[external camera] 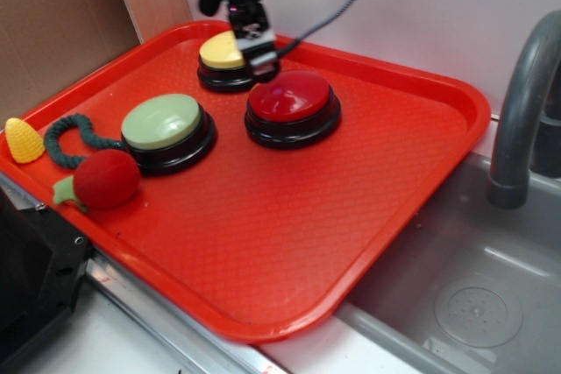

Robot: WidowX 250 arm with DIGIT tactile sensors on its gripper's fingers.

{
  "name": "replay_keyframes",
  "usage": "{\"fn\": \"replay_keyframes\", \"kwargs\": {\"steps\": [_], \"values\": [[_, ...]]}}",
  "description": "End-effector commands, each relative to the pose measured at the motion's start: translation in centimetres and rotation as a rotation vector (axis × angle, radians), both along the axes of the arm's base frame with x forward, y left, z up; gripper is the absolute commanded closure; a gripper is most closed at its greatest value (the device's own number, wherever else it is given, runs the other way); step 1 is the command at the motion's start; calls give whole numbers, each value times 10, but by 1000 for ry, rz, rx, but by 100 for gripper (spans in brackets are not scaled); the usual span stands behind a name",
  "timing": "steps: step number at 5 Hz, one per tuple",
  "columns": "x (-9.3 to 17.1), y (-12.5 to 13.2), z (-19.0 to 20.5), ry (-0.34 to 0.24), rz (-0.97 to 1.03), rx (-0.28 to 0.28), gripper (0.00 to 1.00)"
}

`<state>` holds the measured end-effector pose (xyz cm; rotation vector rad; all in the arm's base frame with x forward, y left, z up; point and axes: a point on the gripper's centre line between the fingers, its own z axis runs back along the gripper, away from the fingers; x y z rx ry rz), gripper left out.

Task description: Push the red button.

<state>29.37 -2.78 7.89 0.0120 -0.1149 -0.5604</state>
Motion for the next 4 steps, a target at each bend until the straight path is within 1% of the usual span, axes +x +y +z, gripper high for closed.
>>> {"fn": "replay_keyframes", "kwargs": {"steps": [1, 2, 3, 4], "values": [[14, -16, -1, 4, 41, 66, 0], [-12, -6, 21, 19, 169, 66, 0], [-14, -9, 18, 40, 174, 87, 0], [-16, -8, 19, 44, 176, 75, 0]]}}
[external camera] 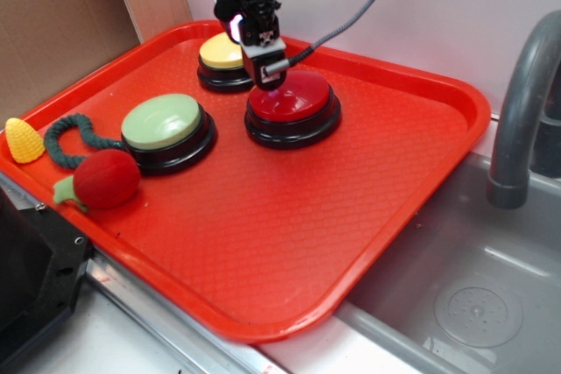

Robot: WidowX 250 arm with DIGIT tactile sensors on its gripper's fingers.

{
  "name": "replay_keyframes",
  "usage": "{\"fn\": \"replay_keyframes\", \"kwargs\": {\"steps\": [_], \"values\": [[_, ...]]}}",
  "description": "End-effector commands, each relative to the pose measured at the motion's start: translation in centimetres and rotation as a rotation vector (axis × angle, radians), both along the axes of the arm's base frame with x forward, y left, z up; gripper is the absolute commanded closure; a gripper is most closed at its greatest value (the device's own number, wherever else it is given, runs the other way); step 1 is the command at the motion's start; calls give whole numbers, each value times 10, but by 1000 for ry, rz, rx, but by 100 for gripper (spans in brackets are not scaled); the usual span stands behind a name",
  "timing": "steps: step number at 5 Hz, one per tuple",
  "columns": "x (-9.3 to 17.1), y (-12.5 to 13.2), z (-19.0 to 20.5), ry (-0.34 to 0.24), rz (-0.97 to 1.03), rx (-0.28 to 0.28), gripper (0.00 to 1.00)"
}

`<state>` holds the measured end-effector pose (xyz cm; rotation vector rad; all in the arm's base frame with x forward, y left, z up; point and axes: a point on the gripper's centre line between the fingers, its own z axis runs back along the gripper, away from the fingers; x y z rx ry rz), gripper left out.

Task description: Push the red button.

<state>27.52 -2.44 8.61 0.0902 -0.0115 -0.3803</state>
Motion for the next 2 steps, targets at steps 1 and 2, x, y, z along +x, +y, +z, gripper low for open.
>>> {"fn": "replay_keyframes", "kwargs": {"steps": [1, 2], "values": [[2, -12, 24, -38, 3, -28, 0], [1, -12, 34, -60, 24, -42, 0]]}}
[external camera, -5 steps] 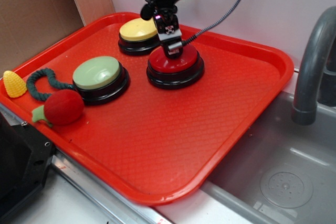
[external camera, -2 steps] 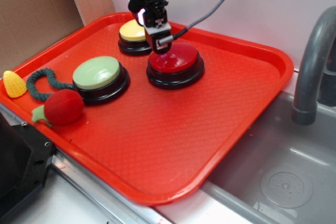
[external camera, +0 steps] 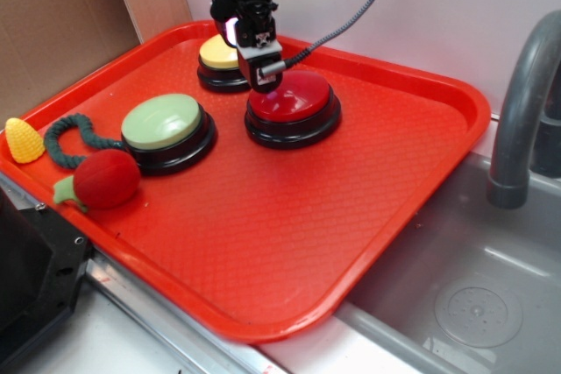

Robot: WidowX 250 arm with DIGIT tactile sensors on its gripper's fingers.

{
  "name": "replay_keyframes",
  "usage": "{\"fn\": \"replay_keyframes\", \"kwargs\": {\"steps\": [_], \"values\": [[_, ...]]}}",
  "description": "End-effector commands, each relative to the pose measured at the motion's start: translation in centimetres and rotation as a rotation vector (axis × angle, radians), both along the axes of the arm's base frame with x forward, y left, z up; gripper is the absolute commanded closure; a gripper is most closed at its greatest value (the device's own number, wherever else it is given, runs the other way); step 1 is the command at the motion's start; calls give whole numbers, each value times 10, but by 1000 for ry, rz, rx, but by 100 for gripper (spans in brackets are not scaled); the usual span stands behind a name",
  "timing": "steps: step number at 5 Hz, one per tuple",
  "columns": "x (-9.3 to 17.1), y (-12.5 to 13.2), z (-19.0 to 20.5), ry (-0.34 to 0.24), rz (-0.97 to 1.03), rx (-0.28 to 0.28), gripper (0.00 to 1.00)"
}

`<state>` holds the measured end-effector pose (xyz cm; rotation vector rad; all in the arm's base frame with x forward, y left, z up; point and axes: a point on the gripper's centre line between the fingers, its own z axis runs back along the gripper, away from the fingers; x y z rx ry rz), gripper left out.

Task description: Push the red button.

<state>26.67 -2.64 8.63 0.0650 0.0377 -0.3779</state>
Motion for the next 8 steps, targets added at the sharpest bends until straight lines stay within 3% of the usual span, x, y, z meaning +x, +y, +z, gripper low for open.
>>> {"fn": "replay_keyframes", "kwargs": {"steps": [1, 8], "values": [[9, -10, 38, -118, 29, -34, 0], [-7, -13, 76, -184, 59, -79, 0]]}}
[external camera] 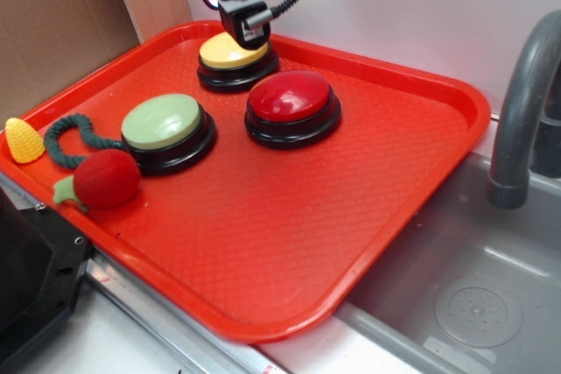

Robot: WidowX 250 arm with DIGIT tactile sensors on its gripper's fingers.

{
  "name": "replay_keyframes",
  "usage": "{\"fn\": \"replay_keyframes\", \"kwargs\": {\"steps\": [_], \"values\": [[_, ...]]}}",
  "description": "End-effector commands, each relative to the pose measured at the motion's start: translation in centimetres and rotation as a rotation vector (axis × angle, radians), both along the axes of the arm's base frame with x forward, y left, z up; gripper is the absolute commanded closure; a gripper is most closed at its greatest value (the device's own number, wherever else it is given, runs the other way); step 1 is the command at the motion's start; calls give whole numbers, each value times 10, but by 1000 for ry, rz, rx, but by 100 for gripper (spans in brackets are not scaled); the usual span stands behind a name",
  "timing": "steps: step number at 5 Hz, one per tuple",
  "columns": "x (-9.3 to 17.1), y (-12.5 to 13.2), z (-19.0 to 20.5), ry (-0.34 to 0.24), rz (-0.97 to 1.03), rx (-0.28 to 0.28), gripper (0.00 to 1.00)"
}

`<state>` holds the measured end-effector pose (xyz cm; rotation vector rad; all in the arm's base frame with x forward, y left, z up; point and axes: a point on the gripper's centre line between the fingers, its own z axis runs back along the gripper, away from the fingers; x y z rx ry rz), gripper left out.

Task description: Push the red button.

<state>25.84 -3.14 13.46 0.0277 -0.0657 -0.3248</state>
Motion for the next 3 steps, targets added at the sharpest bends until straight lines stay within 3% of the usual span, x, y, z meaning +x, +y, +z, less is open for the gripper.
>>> {"fn": "replay_keyframes", "kwargs": {"steps": [1, 3], "values": [[-2, -7, 33, -107, 16, -23, 0], [-17, -12, 48, -123, 14, -17, 0]]}}
